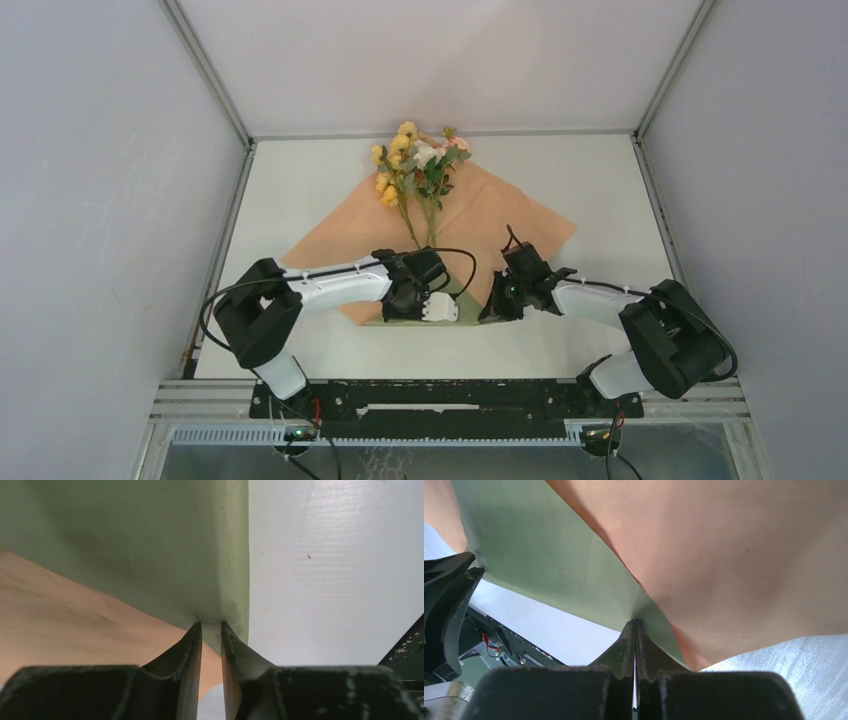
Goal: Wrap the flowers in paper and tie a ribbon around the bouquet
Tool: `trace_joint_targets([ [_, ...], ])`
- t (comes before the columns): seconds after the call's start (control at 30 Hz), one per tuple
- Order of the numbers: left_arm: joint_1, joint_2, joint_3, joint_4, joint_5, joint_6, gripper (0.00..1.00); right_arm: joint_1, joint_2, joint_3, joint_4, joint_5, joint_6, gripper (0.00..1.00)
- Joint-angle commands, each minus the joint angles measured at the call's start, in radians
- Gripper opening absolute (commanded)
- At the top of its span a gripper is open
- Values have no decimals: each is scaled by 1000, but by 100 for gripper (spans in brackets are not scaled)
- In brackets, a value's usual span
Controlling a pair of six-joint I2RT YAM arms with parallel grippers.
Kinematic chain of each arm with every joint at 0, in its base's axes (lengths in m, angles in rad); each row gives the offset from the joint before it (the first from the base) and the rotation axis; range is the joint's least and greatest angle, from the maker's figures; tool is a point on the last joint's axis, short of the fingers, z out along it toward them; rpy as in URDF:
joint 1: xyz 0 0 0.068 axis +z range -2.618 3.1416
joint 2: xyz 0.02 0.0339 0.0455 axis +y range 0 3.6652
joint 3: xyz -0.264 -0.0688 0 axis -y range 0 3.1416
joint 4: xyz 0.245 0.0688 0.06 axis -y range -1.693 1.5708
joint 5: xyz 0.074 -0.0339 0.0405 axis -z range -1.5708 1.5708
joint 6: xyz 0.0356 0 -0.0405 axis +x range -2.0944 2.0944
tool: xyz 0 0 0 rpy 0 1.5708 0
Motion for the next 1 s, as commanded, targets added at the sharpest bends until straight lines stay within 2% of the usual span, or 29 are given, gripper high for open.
trace_joint_targets([
  [0.0,-10,28,-60,2,1,72,26,-9,18,10,-55,87,-33,1],
  [0.13,43,4,-141,4,30,60,23,-16,15,10,-66,95,-36,1],
  [0.27,46,-28,-235,28,15,31,23,-17,12,10,-84,102,-43,1],
  [0.33,46,-43,-267,26,44,11,18,-18,11,10,-94,102,-45,1],
  [0.43,53,-112,-282,-14,70,-12,20,-15,5,10,-106,104,-45,1],
  [0.53,105,-216,-217,-91,131,-21,22,-7,3,10,-112,102,-48,1],
  [0.67,207,-264,-54,-119,335,-56,25,-9,10,14,-107,87,-54,1],
  [0.83,258,-162,74,67,485,-248,24,0,3,41,-121,92,-56,2],
  [0.97,258,-44,149,241,496,-369,31,7,-21,54,-145,113,-55,2],
])
